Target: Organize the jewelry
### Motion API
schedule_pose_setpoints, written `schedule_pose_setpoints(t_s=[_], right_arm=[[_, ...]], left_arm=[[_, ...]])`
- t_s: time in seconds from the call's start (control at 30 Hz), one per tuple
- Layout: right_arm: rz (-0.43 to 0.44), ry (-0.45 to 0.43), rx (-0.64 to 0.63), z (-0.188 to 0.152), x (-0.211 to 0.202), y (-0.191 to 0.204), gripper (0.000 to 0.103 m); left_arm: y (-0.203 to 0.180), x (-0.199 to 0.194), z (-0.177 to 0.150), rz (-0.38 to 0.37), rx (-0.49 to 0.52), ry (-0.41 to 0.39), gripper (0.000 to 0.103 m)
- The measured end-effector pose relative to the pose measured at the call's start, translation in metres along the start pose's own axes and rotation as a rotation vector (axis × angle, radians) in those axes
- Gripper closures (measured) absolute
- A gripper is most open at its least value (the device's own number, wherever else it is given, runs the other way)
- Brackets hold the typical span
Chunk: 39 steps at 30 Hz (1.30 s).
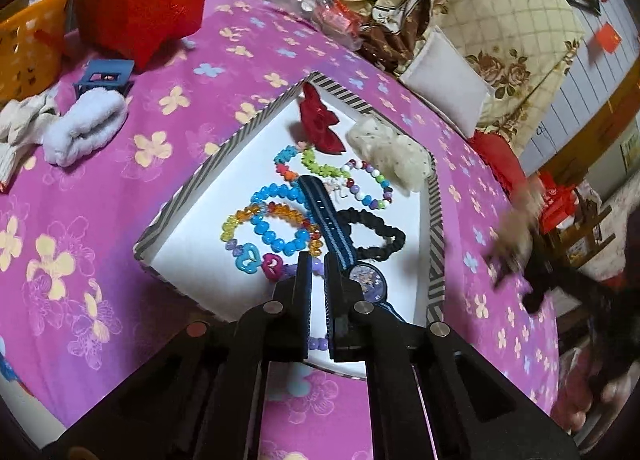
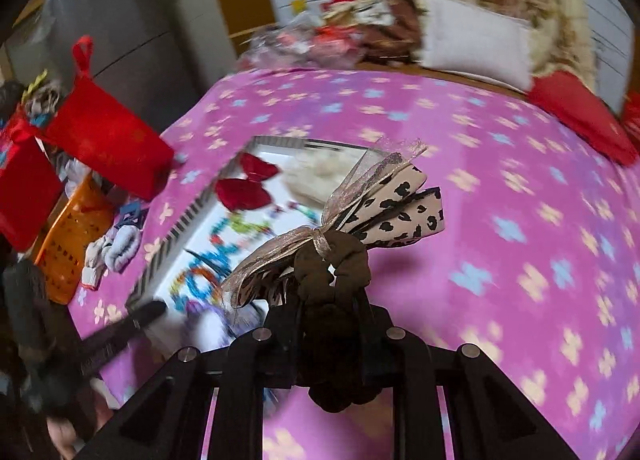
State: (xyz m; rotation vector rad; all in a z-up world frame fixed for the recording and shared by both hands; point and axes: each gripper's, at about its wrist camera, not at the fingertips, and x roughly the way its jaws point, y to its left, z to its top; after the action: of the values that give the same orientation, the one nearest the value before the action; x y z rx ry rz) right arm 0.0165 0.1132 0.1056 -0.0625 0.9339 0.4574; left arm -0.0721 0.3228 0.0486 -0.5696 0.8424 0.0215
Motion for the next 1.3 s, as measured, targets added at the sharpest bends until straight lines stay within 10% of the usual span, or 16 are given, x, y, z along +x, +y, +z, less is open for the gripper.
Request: schedule_pose_setpoints(t_s=[0.53,0.8,1.1,1.3], right_arm=[[-0.322,0.170,-0.044,0.052,0.150,-0.004,0.078],[-0.308,0.066,-0.098,0.049,0.110,0.013,0.040],[-0.224,-0.017,-0.022,-0.018,0.021,-0.008,0.038],[-0.251,-0.027,0.011,-0.102,-0.033,-0.037,0.038]], left_arm=[[0.006,0.018,0.007,0.032,0.017,0.048,0.099],[0.008,0.021,0.007,0.066,0.012,0.044,0.084],[-0.001,0.004,0.004,0.230,0.095,-0.090,0.070],[-0.025,-0.022,-0.008,0.392,0.200,-0.308,0.034]])
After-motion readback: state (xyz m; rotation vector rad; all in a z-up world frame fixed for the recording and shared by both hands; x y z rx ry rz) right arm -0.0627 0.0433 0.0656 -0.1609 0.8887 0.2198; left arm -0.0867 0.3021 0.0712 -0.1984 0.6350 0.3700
